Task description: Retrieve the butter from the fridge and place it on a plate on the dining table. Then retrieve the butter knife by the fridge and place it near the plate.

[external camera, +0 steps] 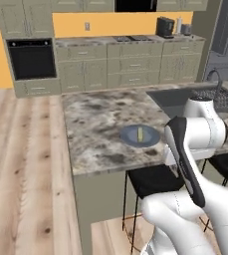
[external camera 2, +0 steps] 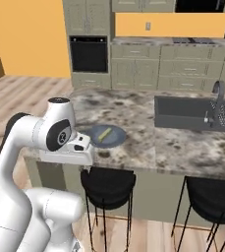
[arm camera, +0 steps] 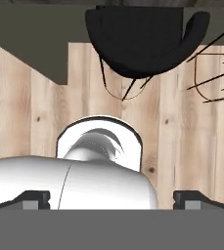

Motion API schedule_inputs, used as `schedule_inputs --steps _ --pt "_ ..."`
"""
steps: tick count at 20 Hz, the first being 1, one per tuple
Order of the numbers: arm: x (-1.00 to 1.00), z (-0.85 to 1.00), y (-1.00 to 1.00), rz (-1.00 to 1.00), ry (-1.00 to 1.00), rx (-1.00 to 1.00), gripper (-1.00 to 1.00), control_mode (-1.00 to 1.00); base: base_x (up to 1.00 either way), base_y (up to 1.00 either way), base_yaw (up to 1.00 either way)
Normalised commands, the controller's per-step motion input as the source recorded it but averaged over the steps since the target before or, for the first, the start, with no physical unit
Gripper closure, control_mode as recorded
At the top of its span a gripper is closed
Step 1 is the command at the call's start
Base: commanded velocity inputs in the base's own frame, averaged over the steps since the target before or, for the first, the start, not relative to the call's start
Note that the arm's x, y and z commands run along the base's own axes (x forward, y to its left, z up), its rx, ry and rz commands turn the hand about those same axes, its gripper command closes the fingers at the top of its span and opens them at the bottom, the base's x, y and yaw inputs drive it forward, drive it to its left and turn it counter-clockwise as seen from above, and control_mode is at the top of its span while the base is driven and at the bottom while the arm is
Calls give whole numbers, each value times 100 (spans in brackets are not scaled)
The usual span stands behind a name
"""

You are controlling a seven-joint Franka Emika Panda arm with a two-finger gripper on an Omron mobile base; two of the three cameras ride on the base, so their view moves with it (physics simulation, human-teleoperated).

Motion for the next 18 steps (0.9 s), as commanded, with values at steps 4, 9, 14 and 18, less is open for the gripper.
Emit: schedule_inputs --steps 4,9,14,18 --pt "0 0 0 0 0 0 -100 100 -43 90 0" --pt "0 0 0 0 0 0 -100 100 -14 100 0" --pt "0 0 0 0 0 0 -100 100 0 100 0" --pt "0 0 0 0 0 0 -100 100 11 100 0"
